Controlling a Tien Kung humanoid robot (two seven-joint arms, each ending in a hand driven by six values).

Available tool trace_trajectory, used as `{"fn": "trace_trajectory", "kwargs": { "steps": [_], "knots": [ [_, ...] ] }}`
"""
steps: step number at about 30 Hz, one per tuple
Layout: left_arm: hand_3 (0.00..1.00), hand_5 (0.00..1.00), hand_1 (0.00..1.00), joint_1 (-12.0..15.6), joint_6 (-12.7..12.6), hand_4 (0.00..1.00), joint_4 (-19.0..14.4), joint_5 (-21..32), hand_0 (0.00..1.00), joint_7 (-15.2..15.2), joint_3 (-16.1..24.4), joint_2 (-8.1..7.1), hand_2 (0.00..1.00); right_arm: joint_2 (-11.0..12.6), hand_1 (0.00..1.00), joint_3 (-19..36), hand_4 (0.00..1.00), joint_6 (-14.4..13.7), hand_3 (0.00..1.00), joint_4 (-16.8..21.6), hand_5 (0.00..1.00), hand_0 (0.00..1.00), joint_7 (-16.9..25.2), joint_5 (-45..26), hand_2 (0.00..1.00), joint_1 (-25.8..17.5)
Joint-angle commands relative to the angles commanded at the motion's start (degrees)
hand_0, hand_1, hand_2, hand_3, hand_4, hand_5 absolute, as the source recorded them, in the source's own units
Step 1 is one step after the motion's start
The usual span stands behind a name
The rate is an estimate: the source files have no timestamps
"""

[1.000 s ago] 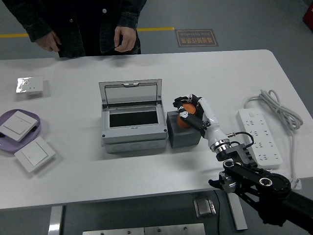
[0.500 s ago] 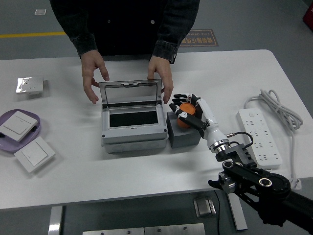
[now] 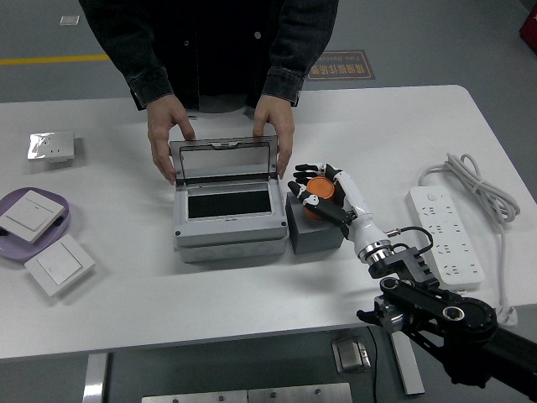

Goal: Pick up the cylinder from the cube,place it in the box,flap close box

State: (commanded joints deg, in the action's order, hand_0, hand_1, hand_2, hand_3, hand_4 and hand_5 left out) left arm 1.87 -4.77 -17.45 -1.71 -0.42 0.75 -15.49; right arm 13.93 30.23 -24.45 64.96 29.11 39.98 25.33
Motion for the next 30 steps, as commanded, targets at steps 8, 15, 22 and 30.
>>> {"fn": "trace_trajectory", "kwargs": {
  "steps": [8, 15, 22, 30],
  "knots": [
    [0.609, 0.227, 0.622, -0.1, 0.0, 0.681, 0.0, 0.1, 0.613, -0.1, -0.2, 0.00, 0.588, 0.0, 0.686, -0.4, 0.829, -0.6, 0.650, 0.0, 0.279, 0.777, -0.6, 1.4, 0.654, 0.2],
    [0.608, 0.225, 0.622, -0.1, 0.0, 0.679, -0.1, 0.2, 0.612, -0.2, -0.5, 0.00, 0.588, 0.0, 0.667, -0.8, 0.773, -1.0, 0.663, -0.1, 0.028, 0.705, -1.2, 2.2, 0.646, 0.2],
    [0.608, 0.223, 0.622, -0.2, -0.1, 0.679, -0.1, 0.3, 0.613, -0.3, -0.6, -0.02, 0.587, 0.1, 0.660, -1.1, 0.724, -1.0, 0.661, -0.2, 0.002, 0.683, -1.5, 2.0, 0.639, 0.3],
    [0.608, 0.216, 0.621, -0.2, -0.1, 0.678, -0.1, 0.3, 0.612, -0.5, -0.7, -0.16, 0.588, 0.0, 0.654, -1.5, 0.609, -0.7, 0.652, -0.2, 0.002, 0.666, -1.1, 1.0, 0.622, 0.4]
  ]
}}
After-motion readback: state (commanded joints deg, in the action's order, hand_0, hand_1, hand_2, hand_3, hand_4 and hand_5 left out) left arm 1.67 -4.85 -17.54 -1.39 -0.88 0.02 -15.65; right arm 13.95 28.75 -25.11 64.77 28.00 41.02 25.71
